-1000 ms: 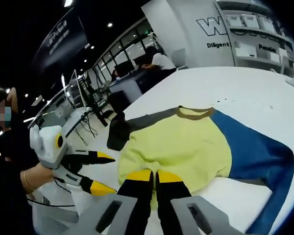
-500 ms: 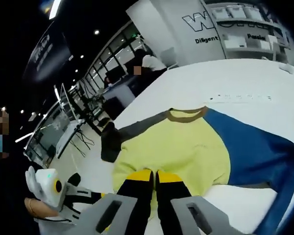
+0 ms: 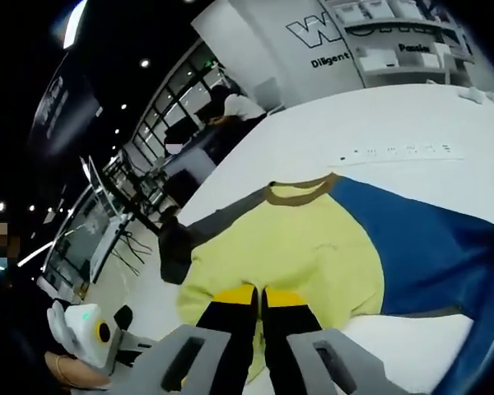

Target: Fold the garment on the visible template until the final outline fits inside the template.

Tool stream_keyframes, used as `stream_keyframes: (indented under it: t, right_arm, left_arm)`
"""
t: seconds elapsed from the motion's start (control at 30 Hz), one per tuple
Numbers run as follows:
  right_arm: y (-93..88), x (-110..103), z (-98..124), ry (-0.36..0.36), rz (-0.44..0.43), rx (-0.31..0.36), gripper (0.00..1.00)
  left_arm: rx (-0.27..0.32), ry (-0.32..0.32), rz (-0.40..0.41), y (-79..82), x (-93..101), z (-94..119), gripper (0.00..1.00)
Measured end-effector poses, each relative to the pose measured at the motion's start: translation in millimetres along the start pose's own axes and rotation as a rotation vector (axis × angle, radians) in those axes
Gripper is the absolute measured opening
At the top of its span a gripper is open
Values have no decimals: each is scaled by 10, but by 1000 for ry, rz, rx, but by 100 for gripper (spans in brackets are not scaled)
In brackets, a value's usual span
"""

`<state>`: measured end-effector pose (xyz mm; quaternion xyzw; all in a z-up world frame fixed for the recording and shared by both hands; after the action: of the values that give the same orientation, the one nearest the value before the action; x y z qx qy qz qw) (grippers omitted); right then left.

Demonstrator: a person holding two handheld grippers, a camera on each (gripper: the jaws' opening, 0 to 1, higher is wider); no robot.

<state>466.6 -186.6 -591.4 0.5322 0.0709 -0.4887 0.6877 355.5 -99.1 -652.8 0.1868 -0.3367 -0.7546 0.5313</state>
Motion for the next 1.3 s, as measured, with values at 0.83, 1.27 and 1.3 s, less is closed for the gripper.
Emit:
stream_keyframes:
  t: [0.83,1.27,1.3]
  right_arm:
    - [111,256,-125,-72,-24,5,0]
    - [104,411,-133,-100,-21,-2,0]
    - [102,420,-132,-101,-24,-1,0]
  left_arm:
    - [163,73,91,820,-739,454,0]
    - [93,184,87,1110,-1080,64,0]
    - [87,192,92,1112,-1102,37,0]
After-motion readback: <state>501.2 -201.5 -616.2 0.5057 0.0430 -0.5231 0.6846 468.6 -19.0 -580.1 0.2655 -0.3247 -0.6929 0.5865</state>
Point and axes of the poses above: the point that each gripper's makers call its tool centre point, and the gripper's own axes: z roughly backward along the fingers, x roughly to its right, y roughly out of its top, the point moved 3 cm from there along z, roughly backward along the fingers, and after that the axes turned 14 degrees about y, right-handed, at the moved point
